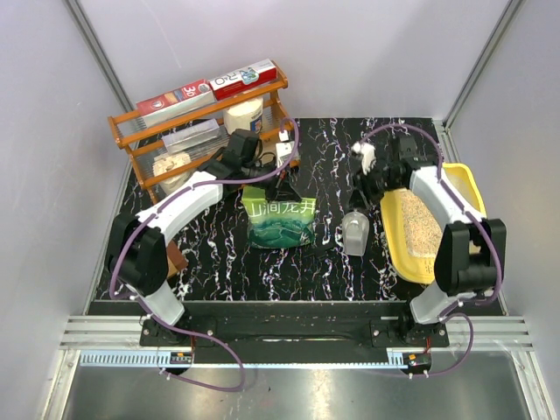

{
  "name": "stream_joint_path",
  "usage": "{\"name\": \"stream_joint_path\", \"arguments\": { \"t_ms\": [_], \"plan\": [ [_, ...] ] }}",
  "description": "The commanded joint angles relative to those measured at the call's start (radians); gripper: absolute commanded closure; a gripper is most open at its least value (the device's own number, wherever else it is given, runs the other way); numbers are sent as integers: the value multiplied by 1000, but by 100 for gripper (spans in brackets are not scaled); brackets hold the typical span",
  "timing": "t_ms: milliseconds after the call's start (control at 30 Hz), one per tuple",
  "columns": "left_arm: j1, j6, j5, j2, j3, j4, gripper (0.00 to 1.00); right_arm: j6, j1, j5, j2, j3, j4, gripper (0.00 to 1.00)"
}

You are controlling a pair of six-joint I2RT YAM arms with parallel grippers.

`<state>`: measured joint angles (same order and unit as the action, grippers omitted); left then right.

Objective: Fill the litter box with clean litter

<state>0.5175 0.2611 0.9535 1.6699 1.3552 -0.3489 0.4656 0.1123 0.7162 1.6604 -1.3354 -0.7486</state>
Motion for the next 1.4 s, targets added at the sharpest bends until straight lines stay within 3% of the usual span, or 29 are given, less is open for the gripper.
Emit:
{"name": "stream_joint_path", "arguments": {
  "t_ms": [0, 233, 300, 467, 1133, 1233, 1367],
  "plan": [
    [-39, -57, -9, -62, -11, 6, 100, 460, 20, 115, -215, 168, 1, 51],
    [-42, -105, -4, -36, 10, 36, 100, 827, 194, -27, -402, 542, 287, 57],
    [-43, -115, -4, -30, 18, 39, 100, 877, 240, -52, -410, 602, 388, 57],
    [-50, -125, -5, -16, 41, 34, 100, 1004, 289, -29, -373, 645, 400, 58],
    [-63, -152, 2, -15, 39, 44, 100, 1071, 408, -55, -214, 719, 557, 58],
    [-63, -155, -1, -15, 39, 44, 100, 1087, 421, -72, -186, 732, 590, 63],
    [-63, -160, 1, -15, 39, 50, 100, 1071, 429, -101, -194, 745, 626, 77]
  ]
}}
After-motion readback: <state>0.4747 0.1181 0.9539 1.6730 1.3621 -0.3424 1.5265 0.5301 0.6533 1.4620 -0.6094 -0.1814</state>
